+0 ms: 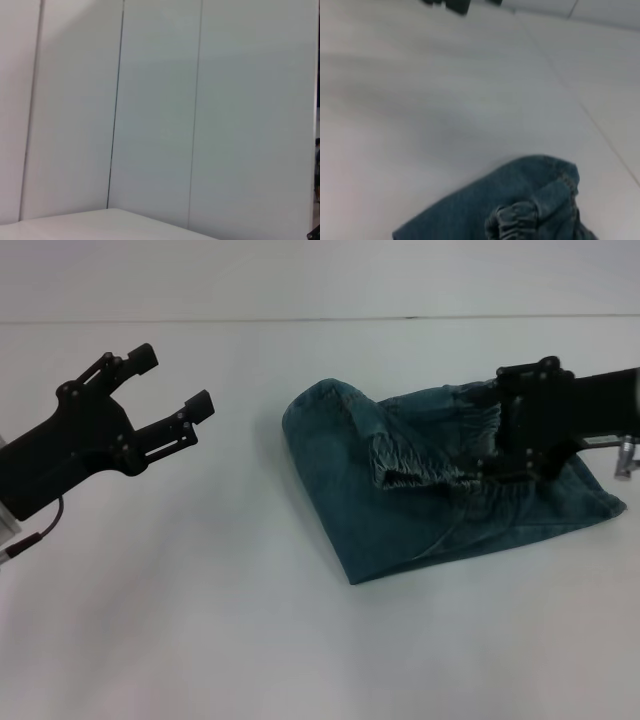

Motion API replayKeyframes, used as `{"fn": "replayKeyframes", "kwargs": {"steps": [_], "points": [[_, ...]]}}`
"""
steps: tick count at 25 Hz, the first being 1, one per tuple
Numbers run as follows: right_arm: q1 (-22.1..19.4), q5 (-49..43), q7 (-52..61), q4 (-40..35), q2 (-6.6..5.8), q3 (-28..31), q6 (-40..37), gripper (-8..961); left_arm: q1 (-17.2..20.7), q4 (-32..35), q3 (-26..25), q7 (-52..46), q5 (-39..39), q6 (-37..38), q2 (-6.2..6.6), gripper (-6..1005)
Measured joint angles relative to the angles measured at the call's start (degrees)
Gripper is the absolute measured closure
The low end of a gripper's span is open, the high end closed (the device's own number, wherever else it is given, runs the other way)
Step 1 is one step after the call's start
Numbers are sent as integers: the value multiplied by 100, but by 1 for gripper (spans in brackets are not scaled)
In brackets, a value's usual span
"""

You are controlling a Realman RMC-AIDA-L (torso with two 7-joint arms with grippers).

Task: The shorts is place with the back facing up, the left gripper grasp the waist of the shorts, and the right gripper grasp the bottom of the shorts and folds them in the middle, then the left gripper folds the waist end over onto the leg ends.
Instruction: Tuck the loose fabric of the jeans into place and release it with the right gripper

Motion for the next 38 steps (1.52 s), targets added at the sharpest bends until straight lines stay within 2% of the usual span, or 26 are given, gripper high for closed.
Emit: {"fn": "replayKeyframes", "kwargs": {"steps": [4,7,9,18,31,36,38], "points": [[341,-769,485,-29,7,-488,40,285,6,-8,-38,2,0,-11,-2,62],[419,-1064,688,-28,14,-931,178,178,7,-10,-41,3,0,-19,-3,62],[450,-1191,787,-28,18,-1174,249,69,11,-12,-44,4,0,-21,-5,62],[506,-2077,1381,321,45,-2268,1295,72,84,-126,-98,139,5,-22,-7,62],[524,-2387,1801,1043,45,-2831,2528,83,41,-164,-88,178,5,-199,-7,63],[501,-2317,1997,1025,33,-2683,2531,195,39,-163,-73,201,5,-239,-7,64],[505,-2147,1984,1013,20,-2520,2340,275,40,-164,-85,213,5,-239,-7,64]]}}
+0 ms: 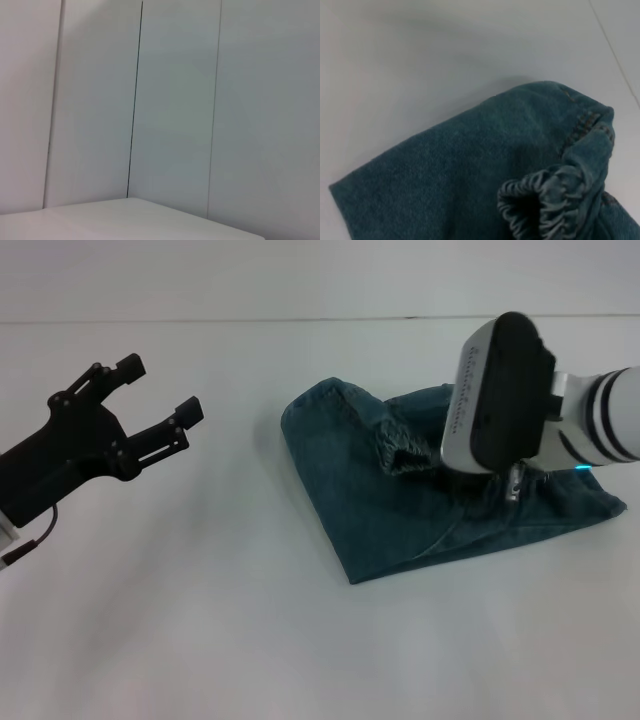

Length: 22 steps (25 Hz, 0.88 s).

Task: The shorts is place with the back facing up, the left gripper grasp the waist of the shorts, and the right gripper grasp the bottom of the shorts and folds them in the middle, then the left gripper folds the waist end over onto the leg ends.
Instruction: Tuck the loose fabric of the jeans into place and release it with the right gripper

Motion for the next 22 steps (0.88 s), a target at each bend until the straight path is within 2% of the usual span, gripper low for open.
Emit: {"fn": "replayKeyframes", "kwargs": {"steps": [4,7,12,22], "points": [[44,456,-30,-3,-21,480,-438,435,-2,0,-4,16,0,0,0,64],[44,714,24,13,-25,917,-594,676,-17,0,-3,21,0,0,3,64],[-28,1080,113,127,-33,1627,-733,846,-21,0,23,47,0,1,8,65],[70,1102,325,909,-41,2599,-585,851,-25,0,26,79,0,7,0,66]]}}
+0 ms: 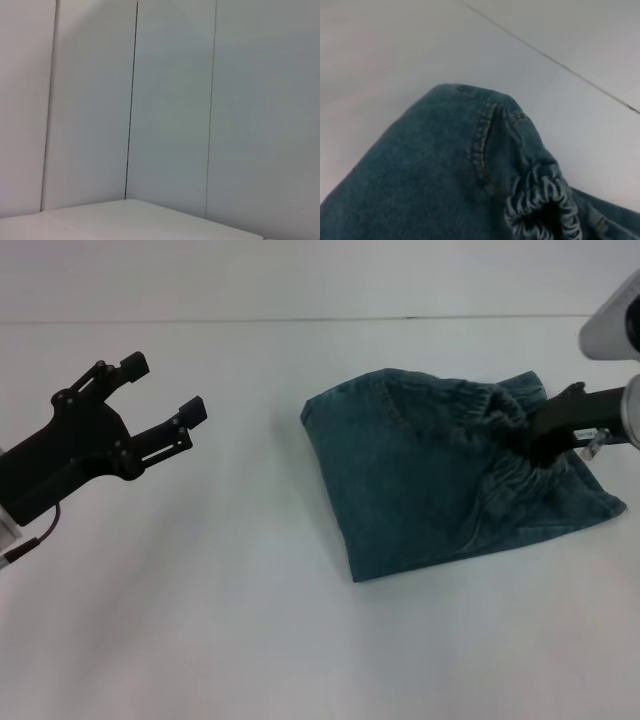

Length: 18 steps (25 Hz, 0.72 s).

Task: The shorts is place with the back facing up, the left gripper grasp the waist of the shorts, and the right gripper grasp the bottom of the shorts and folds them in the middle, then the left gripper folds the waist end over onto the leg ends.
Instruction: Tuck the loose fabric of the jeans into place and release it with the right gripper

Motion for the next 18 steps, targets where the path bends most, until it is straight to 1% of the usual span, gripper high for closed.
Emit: {"fn": "replayKeyframes", "kwargs": {"steps": [4,8,12,17,18], "points": [[-15,20,165,32,-1,362,98,835,-2,0,0,-2,0,-6,0,66],[-21,88,192,-46,-12,859,61,814,-28,0,1,1,0,-14,0,66],[-50,184,81,-161,-29,1064,-149,793,-50,0,9,1,0,-25,0,66],[-49,329,-169,-265,-33,1229,-638,569,-58,0,10,0,0,-53,0,66],[-64,359,-196,-324,-31,1274,-680,541,-59,0,10,0,0,-54,2,66]]}}
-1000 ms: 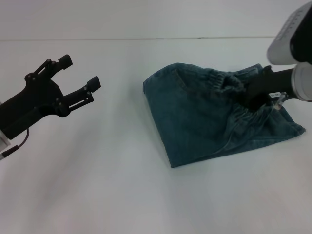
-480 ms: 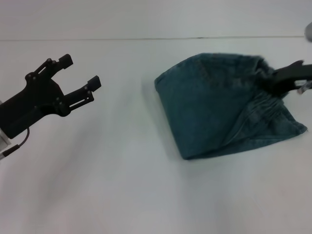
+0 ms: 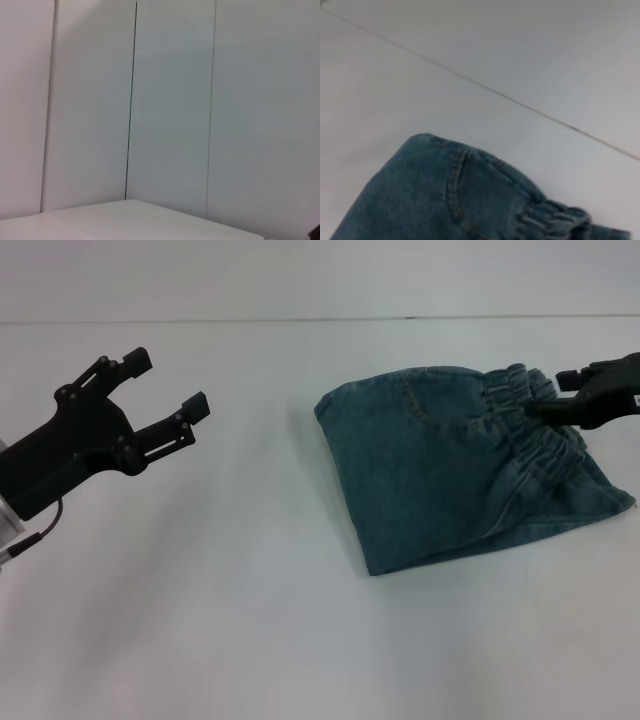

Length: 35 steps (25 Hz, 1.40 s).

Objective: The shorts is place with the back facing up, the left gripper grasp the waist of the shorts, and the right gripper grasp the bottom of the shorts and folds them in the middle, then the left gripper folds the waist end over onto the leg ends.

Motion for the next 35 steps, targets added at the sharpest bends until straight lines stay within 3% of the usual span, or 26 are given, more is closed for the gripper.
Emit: {"fn": "replayKeyframes", "kwargs": {"steps": [5,12,16,23,31,35], "points": [[-269,470,-370,-366,13,411,-126,399,32,2,-14,12,30,31,6,66],[-1129,2659,-2594,8,35,696,-935,109,173,90,-61,47,534,429,37,66],[-1447,3546,-4253,1175,8,816,-1672,107,353,117,-132,149,874,658,111,66],[-1466,3496,-6163,2798,-2,1015,-2174,95,661,96,-600,162,1521,972,100,66],[-1360,3186,-6883,3337,-5,889,-2381,69,849,46,-1342,632,2174,1856,149,66],[-1298,3046,-6893,3356,-3,859,-2494,44,845,-37,-1512,697,2343,1943,187,66]]}}
